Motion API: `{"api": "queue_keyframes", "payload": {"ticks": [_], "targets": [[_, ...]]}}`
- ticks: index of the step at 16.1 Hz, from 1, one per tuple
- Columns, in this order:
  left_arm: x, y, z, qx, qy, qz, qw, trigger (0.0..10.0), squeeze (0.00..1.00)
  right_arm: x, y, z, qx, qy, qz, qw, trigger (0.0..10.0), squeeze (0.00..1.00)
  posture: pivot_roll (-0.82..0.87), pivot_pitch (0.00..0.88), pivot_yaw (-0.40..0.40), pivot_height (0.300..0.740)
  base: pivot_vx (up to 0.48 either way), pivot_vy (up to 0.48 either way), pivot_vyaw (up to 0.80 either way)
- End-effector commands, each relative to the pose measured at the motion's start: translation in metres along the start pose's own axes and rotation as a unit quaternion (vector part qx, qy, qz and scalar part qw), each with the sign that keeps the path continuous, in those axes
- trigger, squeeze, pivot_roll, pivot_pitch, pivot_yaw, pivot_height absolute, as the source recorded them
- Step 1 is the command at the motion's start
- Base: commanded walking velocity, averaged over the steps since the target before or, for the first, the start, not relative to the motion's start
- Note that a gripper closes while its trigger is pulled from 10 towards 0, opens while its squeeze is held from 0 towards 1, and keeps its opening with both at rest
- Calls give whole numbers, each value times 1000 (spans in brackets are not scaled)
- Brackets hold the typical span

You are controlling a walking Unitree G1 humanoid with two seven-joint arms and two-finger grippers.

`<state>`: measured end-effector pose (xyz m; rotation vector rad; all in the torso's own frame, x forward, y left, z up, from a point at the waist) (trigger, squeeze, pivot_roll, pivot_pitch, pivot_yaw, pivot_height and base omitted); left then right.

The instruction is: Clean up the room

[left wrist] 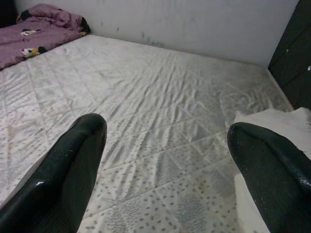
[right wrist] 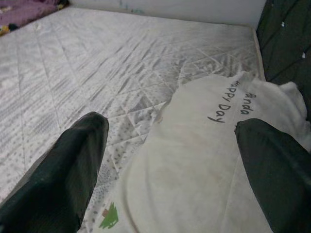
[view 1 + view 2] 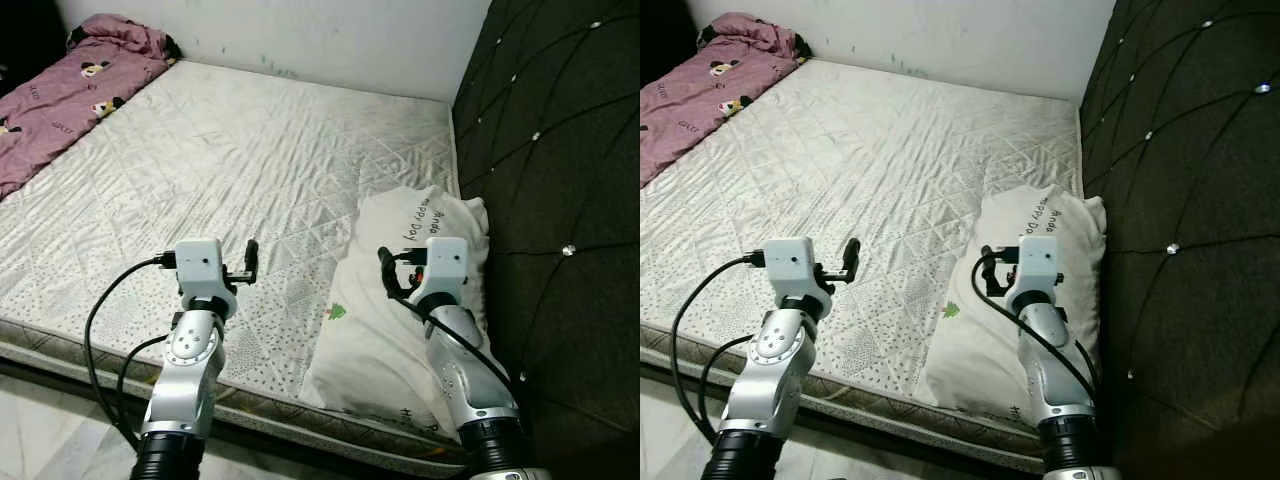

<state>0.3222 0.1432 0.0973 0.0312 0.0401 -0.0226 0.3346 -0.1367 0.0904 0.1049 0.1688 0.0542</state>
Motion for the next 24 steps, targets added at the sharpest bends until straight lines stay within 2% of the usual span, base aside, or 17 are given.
{"api": "queue_keyframes", "payload": {"ticks": [1,3,4,6,9,11,16,19,22,24], "targets": [[-3,5,-4,1,7,0,1000,10000,0,1,-7,-1,-40,1,-20,999,10000,0,22,0,-27,740,0,0,0],[-3,7,-5,1,7,1,1000,10000,0,-1,3,-2,-12,-1,14,1000,10000,0,24,0,-28,740,0,0,0],[-3,6,-5,0,6,-2,1000,10000,0,-1,4,-3,-24,-5,10,1000,10000,0,25,0,-30,740,0,0,0],[-3,2,-6,1,8,-8,1000,10000,0,-1,1,-8,-28,13,-18,999,10000,0,29,0,-31,740,0,0,0],[-4,3,-6,-12,8,-13,1000,10000,0,-2,1,-11,-1,20,9,1000,10000,0,34,0,-29,740,0,0,-188],[-4,2,-6,-14,9,-14,1000,10000,0,0,-1,-9,0,18,4,1000,10000,0,31,0,-27,740,0,0,-800],[0,-3,-3,-17,4,-24,1000,10000,0,2,2,-8,-3,18,10,1000,10000,0,29,0,-27,740,0,436,-800],[1,-4,-2,-26,0,-28,999,10000,0,3,4,-4,2,0,15,1000,10000,0,28,0,-26,740,0,480,0],[0,-2,1,-16,-9,-23,1000,10000,0,2,0,5,14,-27,3,1000,10000,0,29,0,-26,740,0,480,0],[-2,3,4,-4,-21,-20,1000,10000,0,1,-5,10,0,-48,-10,999,10000,0,26,0,-23,740,0,480,0]]}}
Point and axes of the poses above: a point about 5 cm out from each wrist's last joint towards the gripper, its own x axis pointing out of the wrist towards the gripper, its own z axis along the axis of the wrist's last joint, y = z × x, the point moved 3 cm from there along x, pointing out of the wrist towards the gripper, and after that the axes turned 5 degrees about x, right-handed, at the moved point
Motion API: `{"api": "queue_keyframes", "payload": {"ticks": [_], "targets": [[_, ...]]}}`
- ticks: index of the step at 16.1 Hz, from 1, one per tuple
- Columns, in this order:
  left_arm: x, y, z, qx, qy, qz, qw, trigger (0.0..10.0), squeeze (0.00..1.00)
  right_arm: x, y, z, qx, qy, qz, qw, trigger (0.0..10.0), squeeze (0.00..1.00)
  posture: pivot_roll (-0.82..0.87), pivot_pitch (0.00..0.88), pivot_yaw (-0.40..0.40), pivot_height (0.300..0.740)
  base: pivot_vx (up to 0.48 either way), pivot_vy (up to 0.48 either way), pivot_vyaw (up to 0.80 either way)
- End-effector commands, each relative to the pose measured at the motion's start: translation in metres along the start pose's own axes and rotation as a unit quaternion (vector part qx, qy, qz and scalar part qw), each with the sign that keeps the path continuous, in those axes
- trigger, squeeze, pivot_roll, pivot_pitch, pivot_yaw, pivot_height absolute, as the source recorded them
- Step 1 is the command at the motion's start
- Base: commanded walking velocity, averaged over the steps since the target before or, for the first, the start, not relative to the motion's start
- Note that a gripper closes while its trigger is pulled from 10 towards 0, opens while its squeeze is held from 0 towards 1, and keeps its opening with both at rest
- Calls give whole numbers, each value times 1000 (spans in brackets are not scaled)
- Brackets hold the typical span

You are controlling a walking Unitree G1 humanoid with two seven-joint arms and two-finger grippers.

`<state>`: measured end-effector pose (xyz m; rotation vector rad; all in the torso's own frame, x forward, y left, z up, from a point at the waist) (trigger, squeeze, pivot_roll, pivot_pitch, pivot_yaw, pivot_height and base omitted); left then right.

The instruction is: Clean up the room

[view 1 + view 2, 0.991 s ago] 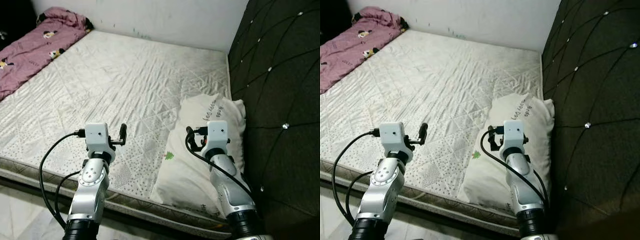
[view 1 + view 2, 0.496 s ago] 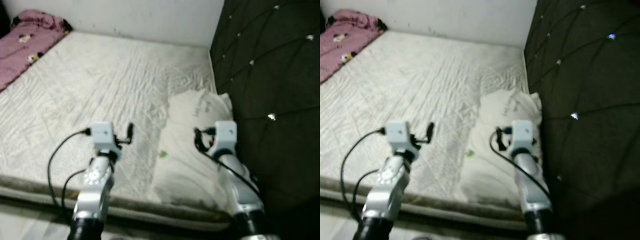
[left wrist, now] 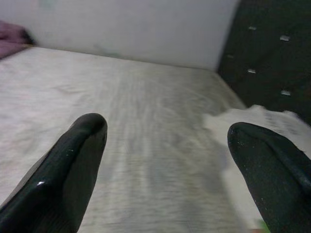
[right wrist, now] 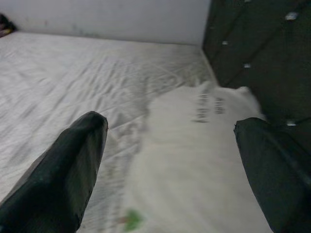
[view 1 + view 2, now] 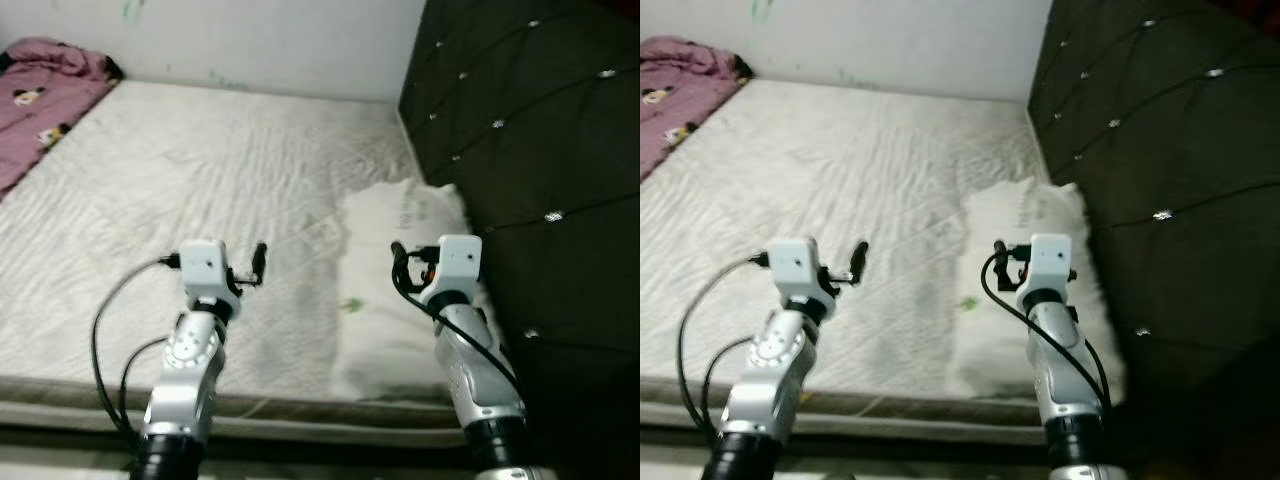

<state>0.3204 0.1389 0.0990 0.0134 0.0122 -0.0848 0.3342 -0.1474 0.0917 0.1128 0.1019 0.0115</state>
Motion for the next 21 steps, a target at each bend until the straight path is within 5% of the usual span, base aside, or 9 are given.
{"api": "queue_keyframes", "payload": {"ticks": [1,6,11,16,19,21], "targets": [[-3,9,6,20,-16,10,1000,10000,0,1,5,8,1,-25,7,1000,10000,0,26,0,-21,740,0,0,0],[-25,21,8,81,-34,4,996,10000,0,-16,-3,24,18,-97,-1,995,10000,0,32,0,-1,740,0,0,0],[-34,29,-4,64,-10,32,997,10000,0,-29,-15,20,7,-99,-10,995,10000,0,35,0,-2,740,0,0,0],[-61,31,-4,95,17,2,995,10000,0,-52,-25,18,0,-75,9,997,10000,0,37,0,-11,740,0,0,0],[-47,13,10,128,-14,-23,991,10000,0,-56,-1,15,-31,-48,85,995,10000,0,34,0,-12,740,0,0,0],[-41,2,12,103,-16,-28,994,10000,0,-50,-1,23,-32,-61,79,995,10000,0,13,0,-2,740,0,0,0]]}}
Point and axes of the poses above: a point about 5 cm out from each wrist's last joint towards the gripper, its own x axis pointing out of the wrist towards the gripper, its own z axis along the axis of the wrist's last joint, y = z × x, the point moved 3 cm from there along x, pointing out of the wrist towards the gripper, and after that the axes turned 5 degrees about x, right-handed, at the moved point
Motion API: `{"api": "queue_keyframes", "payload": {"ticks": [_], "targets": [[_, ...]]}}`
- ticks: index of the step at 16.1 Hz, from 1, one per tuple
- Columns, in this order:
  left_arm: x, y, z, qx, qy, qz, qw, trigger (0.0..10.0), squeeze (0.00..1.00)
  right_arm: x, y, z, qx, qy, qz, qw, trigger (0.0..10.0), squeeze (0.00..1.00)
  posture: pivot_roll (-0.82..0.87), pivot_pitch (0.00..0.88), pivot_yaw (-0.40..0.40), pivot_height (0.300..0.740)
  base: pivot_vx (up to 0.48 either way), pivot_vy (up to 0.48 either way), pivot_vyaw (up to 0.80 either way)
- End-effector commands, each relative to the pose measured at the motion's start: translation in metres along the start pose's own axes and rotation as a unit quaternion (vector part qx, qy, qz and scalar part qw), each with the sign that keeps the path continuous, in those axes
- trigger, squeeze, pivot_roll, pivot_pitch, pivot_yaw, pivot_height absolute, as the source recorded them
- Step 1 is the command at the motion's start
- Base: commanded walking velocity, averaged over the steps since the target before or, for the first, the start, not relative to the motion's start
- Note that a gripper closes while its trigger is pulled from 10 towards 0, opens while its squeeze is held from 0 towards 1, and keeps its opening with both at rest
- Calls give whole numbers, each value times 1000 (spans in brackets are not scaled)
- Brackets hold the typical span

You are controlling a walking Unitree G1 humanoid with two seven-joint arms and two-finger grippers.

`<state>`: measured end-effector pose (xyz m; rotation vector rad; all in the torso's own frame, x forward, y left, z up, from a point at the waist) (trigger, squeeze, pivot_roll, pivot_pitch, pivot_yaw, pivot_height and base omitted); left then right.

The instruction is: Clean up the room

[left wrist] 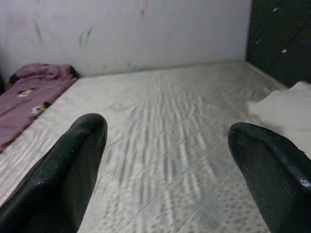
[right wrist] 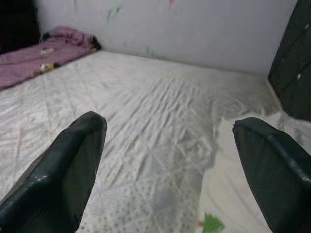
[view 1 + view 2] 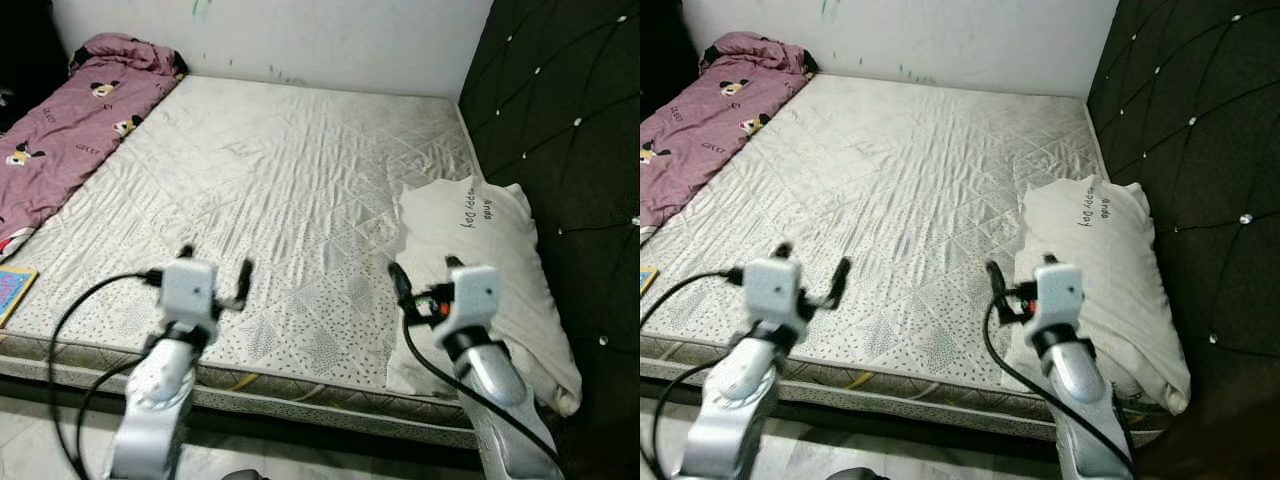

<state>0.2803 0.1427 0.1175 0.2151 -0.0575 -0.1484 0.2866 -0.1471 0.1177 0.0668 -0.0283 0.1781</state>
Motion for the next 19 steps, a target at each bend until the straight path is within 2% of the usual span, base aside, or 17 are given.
{"api": "queue_keyframes", "payload": {"ticks": [1,3,5,7,8,10,12,13,14,15,16,18,19], "targets": [[-4,-3,-6,-6,14,-3,1000,10000,0,2,-15,3,0,-7,-45,999,10000,0,14,0,1,740,0,0,0],[-12,-2,-15,-12,24,3,1000,10000,0,1,-28,4,11,-28,-91,995,10000,0,13,0,-9,740,0,0,0],[-21,3,-24,-20,40,24,999,10000,0,-4,-34,-3,20,-17,-130,991,10000,0,12,0,-18,740,0,0,0],[-30,-1,-29,-19,51,17,998,10000,0,-12,-18,-9,12,-5,-90,996,10000,0,20,0,-25,740,0,0,0],[-40,-4,-36,-19,64,7,998,10000,0,-24,-10,-21,7,17,-71,997,10000,0,17,0,-27,740,0,0,0],[-44,-6,-41,-20,78,6,997,10000,0,-33,-12,-42,-17,43,-59,997,10000,0,9,0,-8,740,0,0,0],[-45,-12,-39,-11,71,-2,997,10000,0,-43,-21,-53,-19,62,-80,995,10000,0,38,0,-15,740,0,0,0],[-49,-8,-44,2,81,6,997,10000,0,-48,-21,-50,-21,66,-93,993,10000,0,46,0,-46,740,0,0,0],[-50,-7,-48,-5,87,10,996,10000,0,-47,-18,-46,-18,59,-99,993,10000,0,45,0,-46,740,0,0,0],[-44,-3,-46,-7,83,15,996,10000,0,-36,-15,-35,-17,38,-101,994,10000,0,33,0,-30,740,0,0,0],[-31,3,-37,-20,74,25,997,10000,0,-20,-13,-19,-9,14,-102,995,10000,0,13,0,8,740,0,0,0],[-19,2,-33,-8,37,34,999,10000,0,-16,-12,-15,-8,-34,-90,995,10000,0,8,0,29,740,0,0,0],[-11,18,-27,-21,39,76,996,10000,0,-15,-18,-10,-1,-31,-118,993,10000,0,4,0,29,740,0,0,0]]}}
Point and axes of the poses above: a point about 5 cm out from each wrist's last joint towards the gripper, its own x axis pointing out of the wrist towards the gripper, its own z axis along the axis of the wrist's last joint, y = z × x, the point moved 3 cm from there along x, pointing out of the wrist towards the gripper, and after that the axes turned 5 degrees about x, right-handed, at the moved point
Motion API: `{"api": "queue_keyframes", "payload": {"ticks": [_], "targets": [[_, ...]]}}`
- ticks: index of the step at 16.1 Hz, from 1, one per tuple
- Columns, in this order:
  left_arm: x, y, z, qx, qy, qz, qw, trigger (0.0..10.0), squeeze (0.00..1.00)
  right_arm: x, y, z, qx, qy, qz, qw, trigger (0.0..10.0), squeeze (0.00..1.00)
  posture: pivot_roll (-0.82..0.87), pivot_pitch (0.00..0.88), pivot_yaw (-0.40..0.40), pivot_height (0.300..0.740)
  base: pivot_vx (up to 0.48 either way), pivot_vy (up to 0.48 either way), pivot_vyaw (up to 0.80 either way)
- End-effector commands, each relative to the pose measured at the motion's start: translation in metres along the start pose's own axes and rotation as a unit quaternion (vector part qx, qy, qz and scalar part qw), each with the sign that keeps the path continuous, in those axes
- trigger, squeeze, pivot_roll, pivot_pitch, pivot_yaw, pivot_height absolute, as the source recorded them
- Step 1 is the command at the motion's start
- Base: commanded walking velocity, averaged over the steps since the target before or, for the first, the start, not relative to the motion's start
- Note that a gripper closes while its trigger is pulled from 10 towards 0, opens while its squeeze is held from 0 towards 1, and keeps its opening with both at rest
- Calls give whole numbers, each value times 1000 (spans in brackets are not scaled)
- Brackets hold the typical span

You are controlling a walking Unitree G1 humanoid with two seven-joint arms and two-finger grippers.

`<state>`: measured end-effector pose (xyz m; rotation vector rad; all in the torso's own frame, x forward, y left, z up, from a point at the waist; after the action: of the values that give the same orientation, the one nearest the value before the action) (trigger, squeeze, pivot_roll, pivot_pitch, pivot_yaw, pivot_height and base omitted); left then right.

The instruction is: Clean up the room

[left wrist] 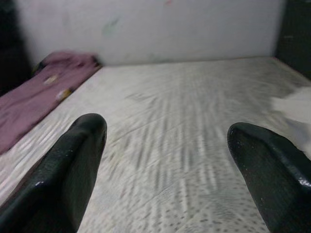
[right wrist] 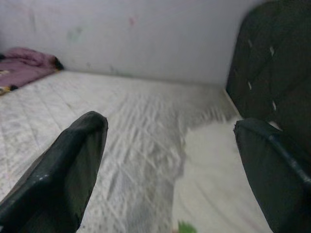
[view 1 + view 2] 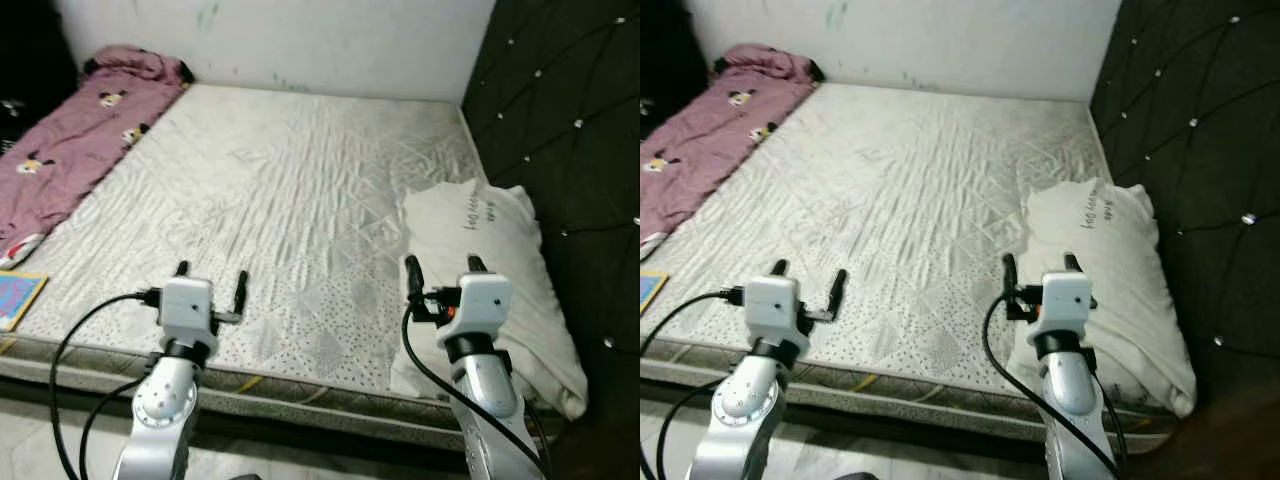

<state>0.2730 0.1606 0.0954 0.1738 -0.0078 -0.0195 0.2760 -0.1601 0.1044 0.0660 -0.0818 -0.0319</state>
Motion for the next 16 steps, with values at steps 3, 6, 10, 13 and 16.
{"api": "queue_keyframes", "payload": {"ticks": [3,6,10,13,16], "targets": [[18,3,-3,21,0,2,1000,10000,0,14,2,0,-2,-4,4,1000,10000,0,17,0,20,740,0,0,0],[30,2,7,6,-6,-13,1000,10000,0,34,8,5,11,-7,-10,1000,10000,0,35,0,34,740,0,0,0],[28,-11,2,4,-7,-34,999,10000,0,24,9,-4,-1,-5,-11,1000,10000,0,21,0,39,740,0,0,0],[45,-11,3,-3,-10,-34,999,10000,0,28,-8,-9,-7,-1,-38,999,10000,0,-20,0,52,740,0,0,0],[41,-19,-4,-19,7,-42,999,10000,0,22,-15,-7,-4,-4,-53,999,10000,0,-49,0,109,740,0,0,0]]}}
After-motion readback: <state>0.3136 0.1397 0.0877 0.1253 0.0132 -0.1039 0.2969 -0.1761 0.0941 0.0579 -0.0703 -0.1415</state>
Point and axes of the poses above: a point about 5 cm out from each wrist's last joint towards the gripper, its own x axis pointing out of the wrist towards the gripper, its own z axis along the axis of the wrist's last joint, y = z × x, the point moved 3 cm from there along x, pointing out of the wrist towards the gripper, and after that the axes turned 5 degrees about x, right-handed, at the moved point
